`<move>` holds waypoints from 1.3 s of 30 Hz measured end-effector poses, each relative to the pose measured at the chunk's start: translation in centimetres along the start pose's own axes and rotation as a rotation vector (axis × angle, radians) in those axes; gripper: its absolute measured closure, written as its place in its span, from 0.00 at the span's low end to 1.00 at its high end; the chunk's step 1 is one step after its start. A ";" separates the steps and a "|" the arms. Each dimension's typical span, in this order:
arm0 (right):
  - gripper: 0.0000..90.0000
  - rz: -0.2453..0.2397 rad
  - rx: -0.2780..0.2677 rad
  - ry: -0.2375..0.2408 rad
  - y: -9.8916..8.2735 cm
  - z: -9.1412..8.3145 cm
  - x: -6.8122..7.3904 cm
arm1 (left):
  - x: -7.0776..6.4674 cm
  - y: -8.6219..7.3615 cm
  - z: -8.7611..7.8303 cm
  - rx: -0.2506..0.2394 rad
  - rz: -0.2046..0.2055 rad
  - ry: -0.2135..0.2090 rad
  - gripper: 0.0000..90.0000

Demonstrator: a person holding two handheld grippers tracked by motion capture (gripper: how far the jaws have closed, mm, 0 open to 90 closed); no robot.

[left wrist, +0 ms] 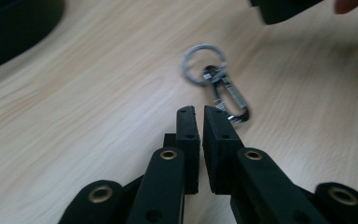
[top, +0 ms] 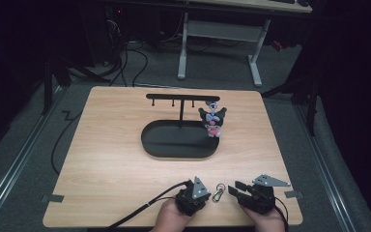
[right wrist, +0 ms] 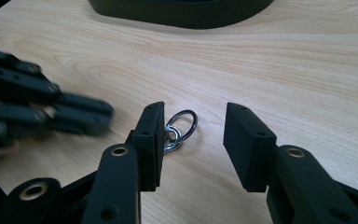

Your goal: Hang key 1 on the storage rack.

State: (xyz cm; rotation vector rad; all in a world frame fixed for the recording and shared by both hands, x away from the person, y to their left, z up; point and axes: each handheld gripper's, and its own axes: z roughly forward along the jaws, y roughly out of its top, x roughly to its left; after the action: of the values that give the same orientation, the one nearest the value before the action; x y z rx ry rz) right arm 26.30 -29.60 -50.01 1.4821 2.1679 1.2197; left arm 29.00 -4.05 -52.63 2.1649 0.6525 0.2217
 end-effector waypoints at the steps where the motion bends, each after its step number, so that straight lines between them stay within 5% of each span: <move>1: 0.66 0.003 0.002 -0.002 0.0 0.0 -0.1 | 0.7 -0.4 -0.7 -0.003 -0.010 0.017 0.94; 12: 0.66 0.017 0.013 -0.034 -0.1 0.3 -0.5 | 10.9 -6.7 -11.1 -0.048 -0.146 0.293 0.92; 18: 0.67 0.016 0.024 -0.065 -0.2 0.5 -0.9 | 14.7 -9.7 -14.8 -0.058 -0.189 0.405 0.91; 23: 0.67 0.011 0.031 -0.093 -0.3 0.5 -1.0 | 16.0 -11.6 -16.4 -0.125 -0.252 0.422 0.80; 30: 0.69 -0.011 0.076 -0.132 -0.3 0.7 -0.7 | 16.8 -12.0 -17.3 -0.159 -0.264 0.434 0.57; 33: 0.68 -0.017 0.140 -0.129 0.2 1.0 -0.7 | 17.1 -12.1 -17.1 -0.157 -0.267 0.429 0.52; 39: 0.65 -0.103 0.290 -0.154 1.4 1.3 0.6 | 16.9 -11.9 -16.8 -0.151 -0.252 0.399 0.50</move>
State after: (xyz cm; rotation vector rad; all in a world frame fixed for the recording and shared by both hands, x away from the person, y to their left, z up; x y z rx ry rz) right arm 27.67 -28.25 -49.64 1.4920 2.3558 0.7553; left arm 32.62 22.34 -52.43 1.8849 1.0889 0.5561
